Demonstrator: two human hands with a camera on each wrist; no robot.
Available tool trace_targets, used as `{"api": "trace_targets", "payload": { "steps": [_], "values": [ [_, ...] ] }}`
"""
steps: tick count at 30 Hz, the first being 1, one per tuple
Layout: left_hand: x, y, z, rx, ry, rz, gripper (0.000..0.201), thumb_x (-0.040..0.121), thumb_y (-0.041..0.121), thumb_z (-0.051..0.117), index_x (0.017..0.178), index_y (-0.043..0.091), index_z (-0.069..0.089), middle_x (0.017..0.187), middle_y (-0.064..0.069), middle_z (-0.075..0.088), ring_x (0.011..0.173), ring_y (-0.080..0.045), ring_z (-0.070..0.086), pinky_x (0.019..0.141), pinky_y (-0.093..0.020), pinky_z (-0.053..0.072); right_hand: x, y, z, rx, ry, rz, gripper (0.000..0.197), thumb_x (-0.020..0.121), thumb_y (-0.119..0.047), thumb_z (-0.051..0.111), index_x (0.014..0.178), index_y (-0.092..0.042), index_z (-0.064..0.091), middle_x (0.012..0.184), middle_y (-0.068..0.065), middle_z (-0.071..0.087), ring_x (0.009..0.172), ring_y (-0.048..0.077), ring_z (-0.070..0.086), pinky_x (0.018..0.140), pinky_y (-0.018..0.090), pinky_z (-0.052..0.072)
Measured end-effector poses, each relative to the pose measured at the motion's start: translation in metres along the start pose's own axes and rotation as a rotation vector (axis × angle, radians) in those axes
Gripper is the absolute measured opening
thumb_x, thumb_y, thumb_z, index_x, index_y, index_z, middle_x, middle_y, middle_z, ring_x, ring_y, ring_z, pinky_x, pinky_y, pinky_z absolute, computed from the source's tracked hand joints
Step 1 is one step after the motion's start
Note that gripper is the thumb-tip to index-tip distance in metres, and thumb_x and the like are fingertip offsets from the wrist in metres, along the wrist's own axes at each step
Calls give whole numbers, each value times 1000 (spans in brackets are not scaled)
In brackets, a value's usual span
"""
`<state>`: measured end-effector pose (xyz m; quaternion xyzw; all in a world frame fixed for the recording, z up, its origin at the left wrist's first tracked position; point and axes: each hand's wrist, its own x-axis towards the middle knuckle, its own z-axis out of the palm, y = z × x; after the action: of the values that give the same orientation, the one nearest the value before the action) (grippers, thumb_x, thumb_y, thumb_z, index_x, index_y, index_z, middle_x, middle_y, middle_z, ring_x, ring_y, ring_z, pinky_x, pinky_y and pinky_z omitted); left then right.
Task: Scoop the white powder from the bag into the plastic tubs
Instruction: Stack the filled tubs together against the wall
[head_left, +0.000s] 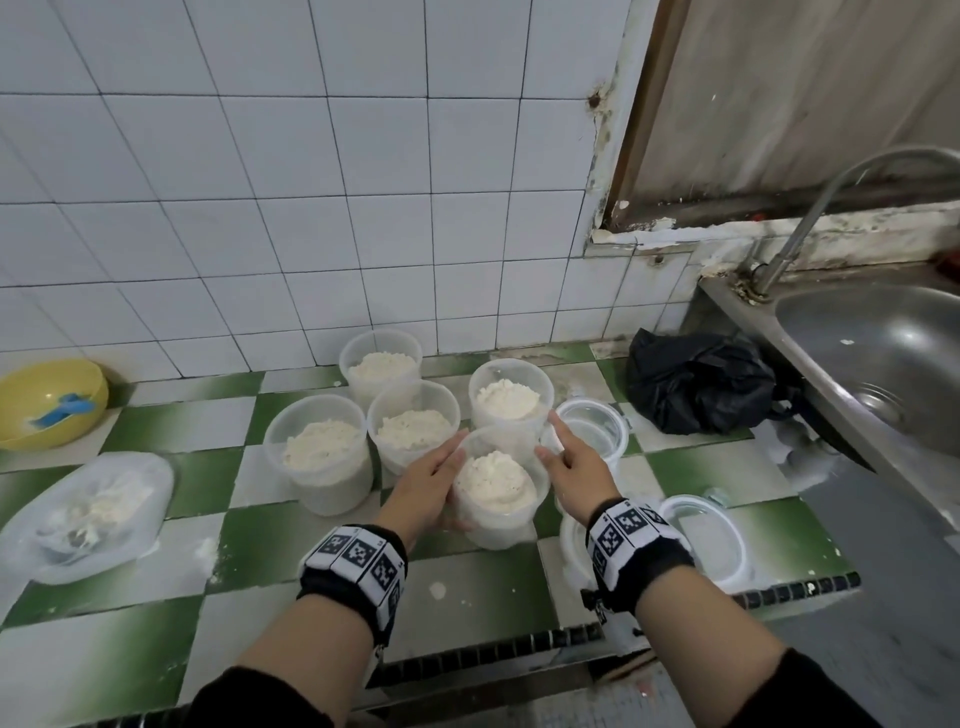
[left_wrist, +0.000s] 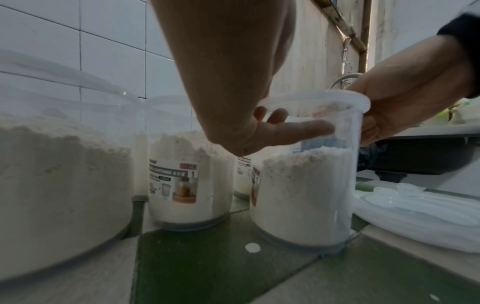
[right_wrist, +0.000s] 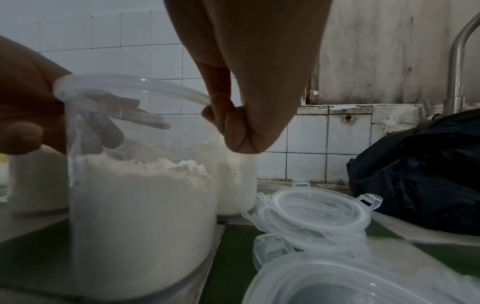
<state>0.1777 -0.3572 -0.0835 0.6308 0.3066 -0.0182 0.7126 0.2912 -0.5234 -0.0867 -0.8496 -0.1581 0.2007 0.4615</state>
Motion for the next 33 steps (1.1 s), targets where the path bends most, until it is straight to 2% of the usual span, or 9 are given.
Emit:
{"api": "trace_targets", "payload": {
  "steps": [2, 4, 6, 9, 15, 21, 25, 28, 33],
  "values": [
    [-3, -1, 4, 4, 25, 13, 32, 100, 40, 49, 131, 43, 55, 138, -15, 53, 124, -44, 50, 56, -32, 57, -3, 5, -1, 43, -1, 13, 56, 96, -28, 51, 147, -31, 27, 64, -9, 38, 59, 5, 39, 62, 17, 38],
    [-8, -2, 10, -16, 39, 45, 25, 100, 41, 49, 121, 48, 59, 133, -4, 59, 117, -35, 58, 58, -33, 58, -10, 13, -6, 131, -19, 33, 58, 94, -30, 55, 146, -31, 30, 68, -15, 40, 61, 0, 39, 63, 16, 36],
    [-14, -6, 17, -38, 86, 82, 24, 101, 41, 48, 120, 47, 61, 122, 2, 64, 103, -26, 64, 60, -34, 59, -19, 24, -16, 187, -13, 71, 54, 93, -32, 56, 143, -31, 36, 64, -9, 49, 56, 4, 43, 59, 19, 39],
    [-20, -20, 27, -75, 196, 102, 30, 100, 41, 50, 127, 34, 61, 102, -5, 63, 81, -22, 61, 64, -38, 61, -30, 49, -44, 180, 97, 186, 49, 91, -35, 57, 138, -25, 45, 69, 3, 59, 54, 13, 47, 54, 23, 43],
    [-37, -41, 61, -194, 382, 102, 22, 97, 41, 54, 107, 24, 63, 74, -5, 48, 63, -15, 51, 52, -26, 56, -37, 131, -124, -127, 304, 382, 29, 89, -26, 59, 114, -13, 66, 110, 15, 67, 101, 32, 61, 92, 34, 44],
    [-45, -38, 82, -252, 465, 68, 29, 96, 45, 54, 110, 21, 61, 74, -3, 52, 67, -15, 55, 54, -27, 56, -16, 171, -169, -207, 216, 412, 30, 89, -23, 57, 118, -15, 64, 118, 13, 64, 109, 32, 59, 95, 35, 44],
    [-49, -35, 95, -215, 437, 65, 35, 95, 51, 53, 118, 26, 59, 79, -2, 52, 70, -15, 55, 59, -28, 57, 7, 187, -174, -81, 151, 454, 37, 66, -32, 73, 102, -24, 68, 110, 0, 69, 105, 25, 64, 97, 31, 47],
    [-49, -33, 100, -200, 437, 48, 36, 95, 52, 52, 121, 28, 58, 78, 0, 51, 69, -14, 55, 60, -28, 57, 12, 184, -171, -136, 130, 438, 40, 78, -29, 69, 116, -18, 62, 117, 1, 64, 110, 24, 60, 96, 25, 41],
    [-48, -33, 103, -190, 454, 24, 42, 93, 57, 53, 125, 30, 56, 79, 1, 54, 72, -14, 58, 59, -28, 57, 10, 178, -171, -300, 112, 397, 46, 81, -32, 66, 123, -17, 56, 119, 11, 62, 109, 31, 58, 91, 30, 44]
  ]
}}
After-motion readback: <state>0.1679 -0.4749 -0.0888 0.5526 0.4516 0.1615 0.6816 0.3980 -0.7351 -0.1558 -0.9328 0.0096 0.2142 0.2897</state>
